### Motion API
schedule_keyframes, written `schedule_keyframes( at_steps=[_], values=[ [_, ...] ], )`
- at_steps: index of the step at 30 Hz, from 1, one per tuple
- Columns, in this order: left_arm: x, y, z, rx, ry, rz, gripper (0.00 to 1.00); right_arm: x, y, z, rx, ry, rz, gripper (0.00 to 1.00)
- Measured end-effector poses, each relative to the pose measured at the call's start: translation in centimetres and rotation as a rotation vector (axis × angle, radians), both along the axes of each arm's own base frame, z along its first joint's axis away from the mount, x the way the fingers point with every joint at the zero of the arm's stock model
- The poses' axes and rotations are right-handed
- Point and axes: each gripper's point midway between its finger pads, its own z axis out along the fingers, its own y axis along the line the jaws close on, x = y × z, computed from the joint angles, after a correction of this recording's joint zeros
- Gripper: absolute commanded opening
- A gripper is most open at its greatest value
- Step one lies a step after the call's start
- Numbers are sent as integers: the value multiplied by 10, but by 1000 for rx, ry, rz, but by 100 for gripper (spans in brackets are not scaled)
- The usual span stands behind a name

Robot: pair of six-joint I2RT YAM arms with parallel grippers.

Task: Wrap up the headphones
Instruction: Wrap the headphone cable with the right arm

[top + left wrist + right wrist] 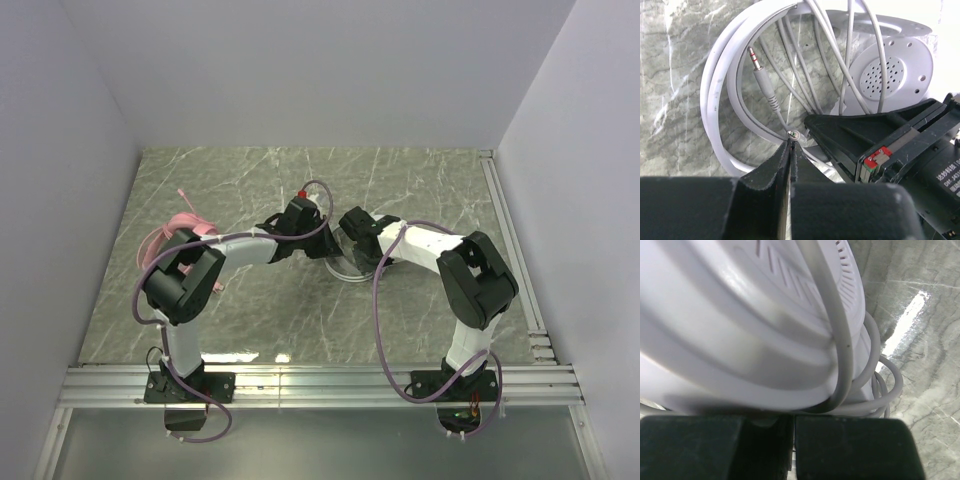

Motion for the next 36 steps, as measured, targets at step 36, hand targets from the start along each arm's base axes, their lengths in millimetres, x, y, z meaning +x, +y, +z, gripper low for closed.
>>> schedule_keyframes(
  at_steps=[36],
  values=[
    [26, 2, -9, 96, -2, 71, 24, 10, -1, 46, -57, -190, 101, 28]
  ],
)
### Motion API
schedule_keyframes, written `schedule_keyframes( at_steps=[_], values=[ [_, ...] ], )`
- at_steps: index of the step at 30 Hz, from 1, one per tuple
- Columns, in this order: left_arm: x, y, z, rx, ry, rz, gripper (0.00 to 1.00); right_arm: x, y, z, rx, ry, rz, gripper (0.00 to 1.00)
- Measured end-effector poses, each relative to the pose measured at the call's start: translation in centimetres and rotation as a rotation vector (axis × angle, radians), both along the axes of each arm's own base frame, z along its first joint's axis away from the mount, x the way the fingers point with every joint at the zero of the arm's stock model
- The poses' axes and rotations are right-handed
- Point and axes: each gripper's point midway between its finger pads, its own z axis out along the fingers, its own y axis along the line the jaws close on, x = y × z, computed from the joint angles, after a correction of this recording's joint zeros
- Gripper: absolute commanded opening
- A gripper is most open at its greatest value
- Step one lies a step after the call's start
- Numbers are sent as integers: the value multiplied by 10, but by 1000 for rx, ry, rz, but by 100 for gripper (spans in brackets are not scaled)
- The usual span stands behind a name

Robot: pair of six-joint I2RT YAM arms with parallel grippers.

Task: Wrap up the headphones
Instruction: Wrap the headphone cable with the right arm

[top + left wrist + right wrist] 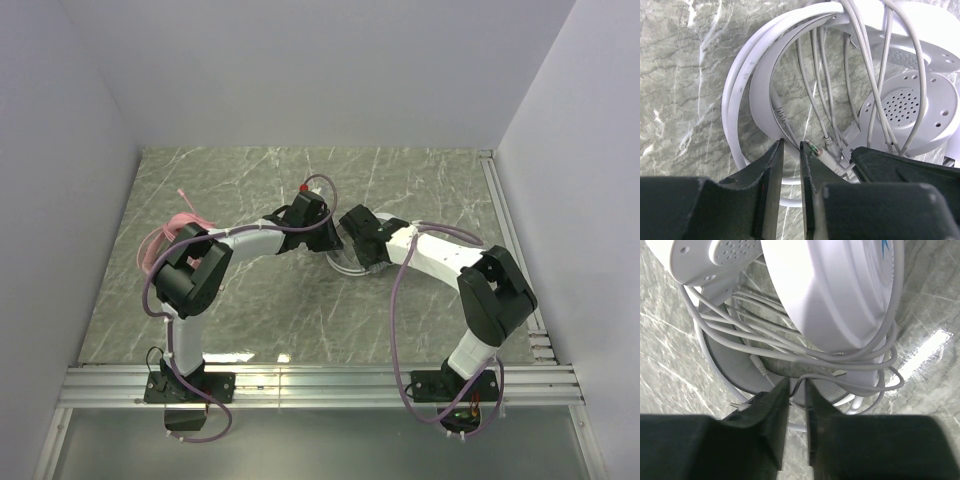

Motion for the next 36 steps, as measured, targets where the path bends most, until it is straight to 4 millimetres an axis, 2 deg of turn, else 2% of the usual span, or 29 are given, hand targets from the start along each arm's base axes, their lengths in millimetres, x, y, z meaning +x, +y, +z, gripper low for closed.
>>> schedule_keyframes(
  at_steps=[5, 8, 10, 11, 17, 25, 36],
  values=[
    [0, 0, 0, 2, -3, -3, 24, 0, 0, 0, -9, 2, 15, 28],
    [-1, 1, 1, 1, -5, -2, 25, 0, 0, 0, -8, 0, 14, 15],
    [-4, 6, 1, 7, -5, 3, 27, 1, 0, -1, -9, 3, 11, 12],
    [-7, 10, 1, 15, -4, 9, 27, 1, 1, -2, -11, 6, 12, 0],
    [-13, 23, 8, 41, -21, 29, 27, 8, 8, -11, -21, 32, 6, 0],
    [-18, 26, 32, 13, -64, 23, 27, 4, 6, -39, -49, 99, -18, 0],
    [-21, 20, 29, -6, -48, -5, 26, 4, 3, -44, -26, 108, -77, 0]
  ],
)
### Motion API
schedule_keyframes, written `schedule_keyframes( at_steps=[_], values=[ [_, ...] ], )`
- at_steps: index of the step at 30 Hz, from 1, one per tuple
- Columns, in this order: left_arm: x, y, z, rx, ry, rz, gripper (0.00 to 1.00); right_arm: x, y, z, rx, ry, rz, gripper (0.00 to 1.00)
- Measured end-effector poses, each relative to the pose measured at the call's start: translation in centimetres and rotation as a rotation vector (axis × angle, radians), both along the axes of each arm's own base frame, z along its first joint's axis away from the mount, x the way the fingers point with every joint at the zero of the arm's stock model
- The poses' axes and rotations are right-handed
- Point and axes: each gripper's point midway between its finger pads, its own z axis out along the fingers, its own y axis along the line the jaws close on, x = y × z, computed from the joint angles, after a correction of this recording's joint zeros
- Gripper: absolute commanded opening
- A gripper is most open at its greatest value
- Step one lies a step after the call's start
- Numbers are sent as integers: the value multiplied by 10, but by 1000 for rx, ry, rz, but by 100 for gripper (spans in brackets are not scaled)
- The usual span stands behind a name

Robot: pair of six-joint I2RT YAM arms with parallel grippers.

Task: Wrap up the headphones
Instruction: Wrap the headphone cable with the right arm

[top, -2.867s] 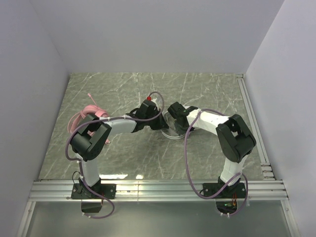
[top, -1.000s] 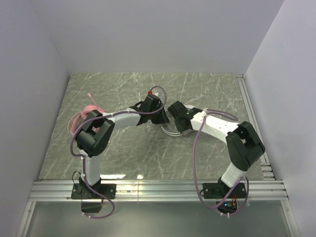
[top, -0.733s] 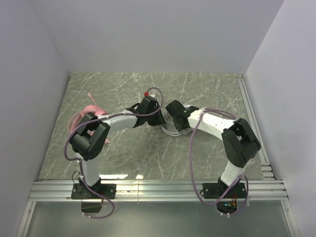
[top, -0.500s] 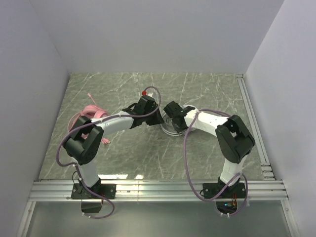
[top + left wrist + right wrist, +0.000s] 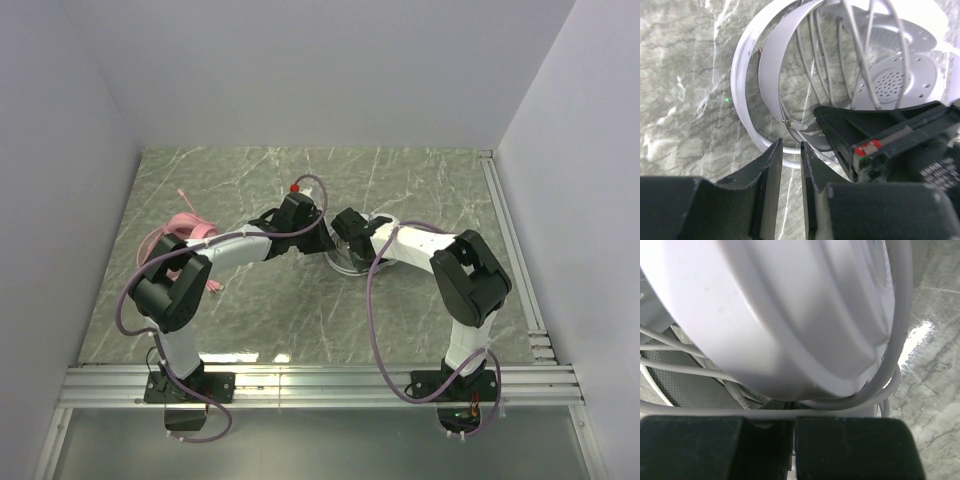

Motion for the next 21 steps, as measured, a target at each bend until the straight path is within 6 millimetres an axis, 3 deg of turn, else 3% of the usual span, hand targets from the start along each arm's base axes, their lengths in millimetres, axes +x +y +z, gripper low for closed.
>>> schedule_keyframes(
  at_steps=[6, 14, 18, 21],
  values=[
    [1, -8, -19, 18, 40, -25, 26, 0, 1, 0, 3, -1, 0, 0],
    [8, -22, -16, 7, 30, -52, 25, 1, 1, -2, 11, -11, 2, 0],
    [7, -22, -16, 8, 29, -55, 8, 1, 1, -2, 11, -10, 5, 0],
    [7, -22, -16, 10, 30, -55, 5, 1, 1, -2, 13, -10, 5, 0]
  ],
)
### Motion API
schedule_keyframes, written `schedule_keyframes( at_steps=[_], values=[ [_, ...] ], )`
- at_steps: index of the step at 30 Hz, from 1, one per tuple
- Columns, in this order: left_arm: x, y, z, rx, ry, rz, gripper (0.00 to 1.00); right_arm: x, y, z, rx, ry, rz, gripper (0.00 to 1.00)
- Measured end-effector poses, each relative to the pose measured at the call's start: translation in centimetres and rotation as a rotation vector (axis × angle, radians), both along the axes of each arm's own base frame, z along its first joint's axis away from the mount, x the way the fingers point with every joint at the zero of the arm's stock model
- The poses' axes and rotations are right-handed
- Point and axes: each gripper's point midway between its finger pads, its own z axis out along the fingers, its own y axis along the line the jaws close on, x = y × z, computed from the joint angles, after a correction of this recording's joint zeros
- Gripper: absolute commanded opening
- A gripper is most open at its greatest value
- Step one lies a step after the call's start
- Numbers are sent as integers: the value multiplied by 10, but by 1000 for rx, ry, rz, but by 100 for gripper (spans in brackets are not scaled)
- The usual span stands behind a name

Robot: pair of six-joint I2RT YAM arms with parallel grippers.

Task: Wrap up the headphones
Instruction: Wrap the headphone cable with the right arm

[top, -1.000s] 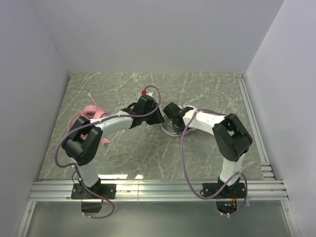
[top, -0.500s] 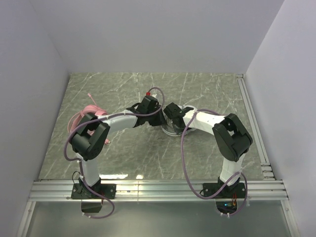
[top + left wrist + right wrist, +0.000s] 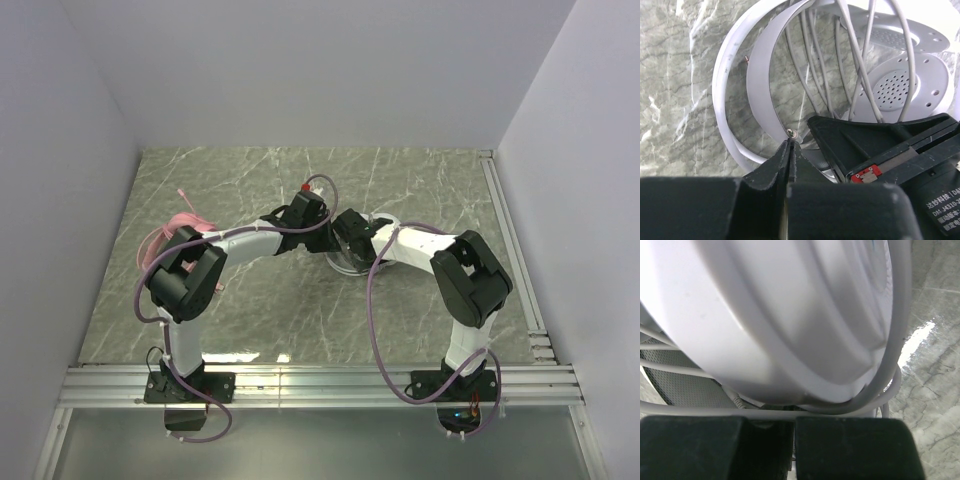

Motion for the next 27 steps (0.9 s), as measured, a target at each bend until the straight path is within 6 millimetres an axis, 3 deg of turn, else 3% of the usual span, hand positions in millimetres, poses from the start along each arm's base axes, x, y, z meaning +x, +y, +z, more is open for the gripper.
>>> schedule_keyframes(
  at_steps=[11, 16, 27],
  values=[
    [-3, 2, 1, 16, 2, 6, 5, 0, 0, 0, 3, -4, 1, 0],
    [-5, 8, 5, 57, -10, 36, 20, 0, 0, 0, 3, -4, 1, 0],
    [-6, 2, 24, 14, -38, 32, 8, 0, 0, 0, 5, -5, 4, 0]
  ],
)
